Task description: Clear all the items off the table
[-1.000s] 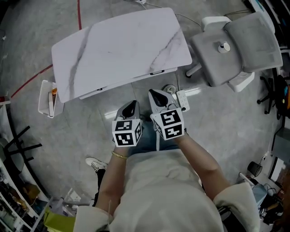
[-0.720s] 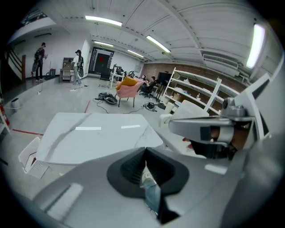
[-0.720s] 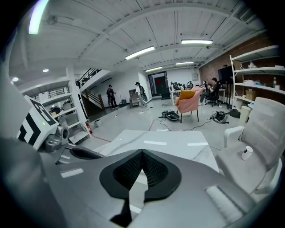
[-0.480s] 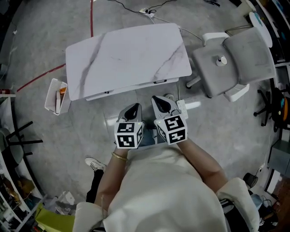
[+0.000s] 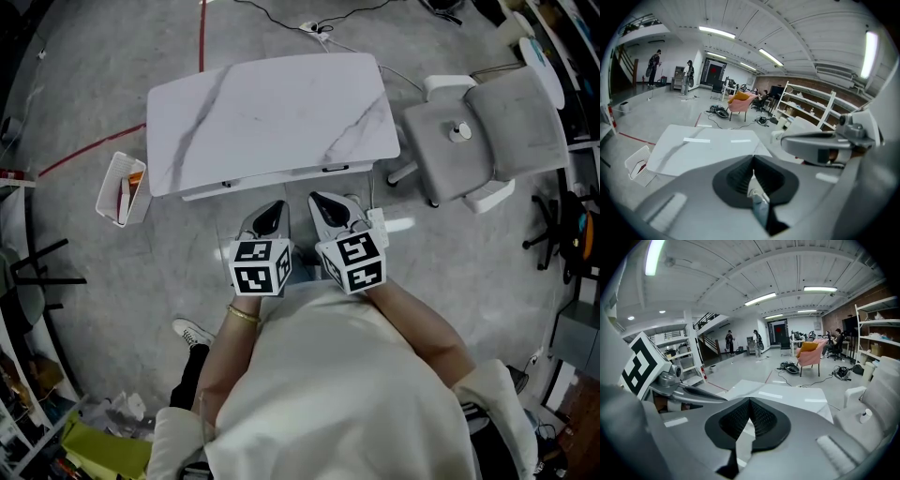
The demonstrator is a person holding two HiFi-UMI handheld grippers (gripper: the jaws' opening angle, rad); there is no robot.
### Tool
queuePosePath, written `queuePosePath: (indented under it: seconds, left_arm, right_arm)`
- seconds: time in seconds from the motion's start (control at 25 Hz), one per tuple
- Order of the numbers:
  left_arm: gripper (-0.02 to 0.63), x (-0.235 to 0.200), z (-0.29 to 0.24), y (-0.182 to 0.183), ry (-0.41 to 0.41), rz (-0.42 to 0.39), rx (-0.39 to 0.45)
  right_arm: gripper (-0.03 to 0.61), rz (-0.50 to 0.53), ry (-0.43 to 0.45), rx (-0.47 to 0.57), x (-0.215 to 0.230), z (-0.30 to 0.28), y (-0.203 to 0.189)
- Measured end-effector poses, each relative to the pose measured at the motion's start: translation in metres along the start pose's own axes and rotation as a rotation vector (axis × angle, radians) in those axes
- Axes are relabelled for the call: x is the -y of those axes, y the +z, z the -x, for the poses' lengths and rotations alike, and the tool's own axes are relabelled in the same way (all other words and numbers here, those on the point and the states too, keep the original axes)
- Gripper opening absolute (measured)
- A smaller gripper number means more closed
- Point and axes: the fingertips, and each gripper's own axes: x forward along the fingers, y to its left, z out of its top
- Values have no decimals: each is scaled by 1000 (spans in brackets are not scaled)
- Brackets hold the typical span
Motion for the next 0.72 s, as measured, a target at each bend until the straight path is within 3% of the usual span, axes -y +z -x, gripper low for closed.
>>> queuePosePath:
  seconds: [0.72]
  left_arm:
    - [9,-1,26,-8,26,-39,37]
  right_arm:
    - [-3,32,4,46,-22,15,0]
